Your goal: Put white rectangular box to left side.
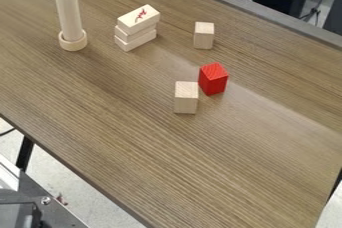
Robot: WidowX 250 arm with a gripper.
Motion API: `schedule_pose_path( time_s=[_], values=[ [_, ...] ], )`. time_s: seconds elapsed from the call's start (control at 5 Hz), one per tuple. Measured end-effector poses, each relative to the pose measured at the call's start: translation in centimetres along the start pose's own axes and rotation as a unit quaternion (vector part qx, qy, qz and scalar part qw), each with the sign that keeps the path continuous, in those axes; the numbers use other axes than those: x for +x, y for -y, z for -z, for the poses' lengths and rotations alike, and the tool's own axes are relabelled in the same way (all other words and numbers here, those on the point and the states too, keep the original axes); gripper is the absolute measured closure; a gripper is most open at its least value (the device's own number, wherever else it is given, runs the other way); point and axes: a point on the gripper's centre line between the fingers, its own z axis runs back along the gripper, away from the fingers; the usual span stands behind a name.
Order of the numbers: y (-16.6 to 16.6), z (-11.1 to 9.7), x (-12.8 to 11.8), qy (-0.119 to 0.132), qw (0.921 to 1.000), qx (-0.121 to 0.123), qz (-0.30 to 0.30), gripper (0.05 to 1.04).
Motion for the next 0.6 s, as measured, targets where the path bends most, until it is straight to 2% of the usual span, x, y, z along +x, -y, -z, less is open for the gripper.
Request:
schedule_pose_path(
  time_s=[0.2,0.4,0.6],
  values=[
    [0.1,0.9,-0.5,-0.015,0.9999,-0.006,-0.002,0.085],
    [2.8,1.4,-0.9,-0.024,0.9988,-0.017,0.040,0.085],
    [5.2,1.2,-0.8,-0.020,0.9956,-0.015,0.091,0.085]
  ],
)
